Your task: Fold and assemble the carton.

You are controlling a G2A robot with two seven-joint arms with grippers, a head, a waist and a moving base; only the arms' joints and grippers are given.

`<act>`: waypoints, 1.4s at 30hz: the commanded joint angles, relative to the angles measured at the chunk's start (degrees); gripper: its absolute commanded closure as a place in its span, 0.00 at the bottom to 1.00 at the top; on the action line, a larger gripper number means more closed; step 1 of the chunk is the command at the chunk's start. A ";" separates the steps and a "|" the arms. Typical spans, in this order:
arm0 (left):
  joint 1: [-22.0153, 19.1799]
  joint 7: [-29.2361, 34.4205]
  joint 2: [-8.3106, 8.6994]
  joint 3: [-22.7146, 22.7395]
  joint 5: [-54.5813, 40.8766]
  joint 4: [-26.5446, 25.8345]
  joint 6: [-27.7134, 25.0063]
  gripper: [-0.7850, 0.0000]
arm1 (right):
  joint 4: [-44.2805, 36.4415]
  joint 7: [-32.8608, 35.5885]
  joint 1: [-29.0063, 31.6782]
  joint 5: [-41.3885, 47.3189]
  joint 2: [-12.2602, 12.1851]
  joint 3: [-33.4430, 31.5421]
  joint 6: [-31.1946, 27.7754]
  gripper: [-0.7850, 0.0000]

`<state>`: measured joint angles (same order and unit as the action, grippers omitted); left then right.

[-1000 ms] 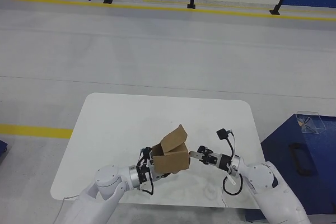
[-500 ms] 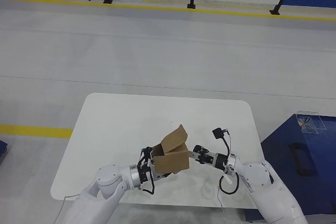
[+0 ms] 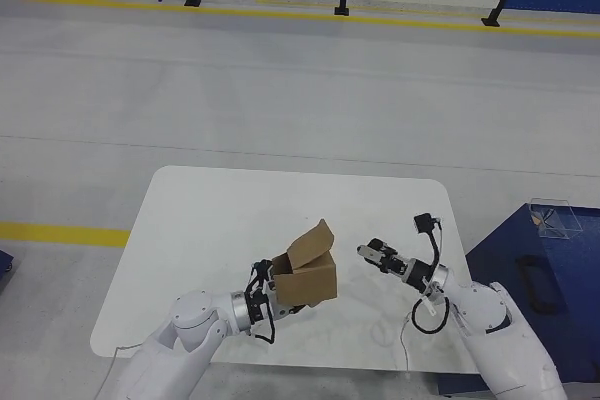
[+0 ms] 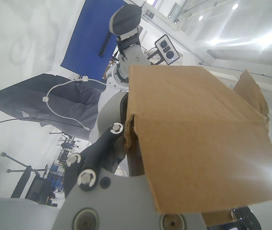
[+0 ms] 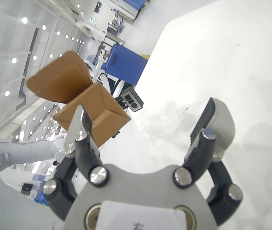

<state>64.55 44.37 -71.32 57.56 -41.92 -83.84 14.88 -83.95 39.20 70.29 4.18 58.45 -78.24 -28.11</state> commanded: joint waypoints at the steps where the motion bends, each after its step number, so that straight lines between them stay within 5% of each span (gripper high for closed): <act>1: -0.03 0.14 -0.03 0.00 -0.13 0.12 -0.10 1.00 | -0.64 -1.56 1.78 1.03 -0.48 -4.03 -1.08 0.00; 8: -0.33 -0.22 -0.12 0.30 0.04 0.60 -1.53 1.00 | -3.23 -11.33 7.80 2.86 -0.93 -12.04 -1.51 0.00; 25: -0.11 -3.68 -0.11 0.83 1.68 -0.23 -2.99 1.00 | -3.23 -11.33 7.80 2.86 -0.93 -12.04 -1.51 0.00; 29: 1.23 -21.15 -0.60 -0.92 4.05 -9.20 9.09 1.00 | -3.23 -11.33 7.80 2.86 -0.93 -12.04 -1.51 0.00; 33: 3.94 -37.84 -2.33 -2.67 -7.61 -18.36 19.53 1.00 | -3.23 -11.33 7.80 2.86 -0.93 -12.04 -1.51 0.00; 36: 4.95 -53.95 -4.38 -3.21 -22.73 -22.06 21.00 1.00 | -3.23 -11.33 7.80 2.86 -0.93 -12.04 -1.51 0.00; 42: 3.28 -82.96 -7.90 -6.09 -41.63 -25.16 10.04 1.00 | -3.23 -11.33 7.80 2.86 -0.93 -12.04 -1.51 0.00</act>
<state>68.48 -31.58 -78.68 52.27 -81.18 -108.77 28.19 -87.17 27.87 78.09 7.04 57.52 -90.28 -29.61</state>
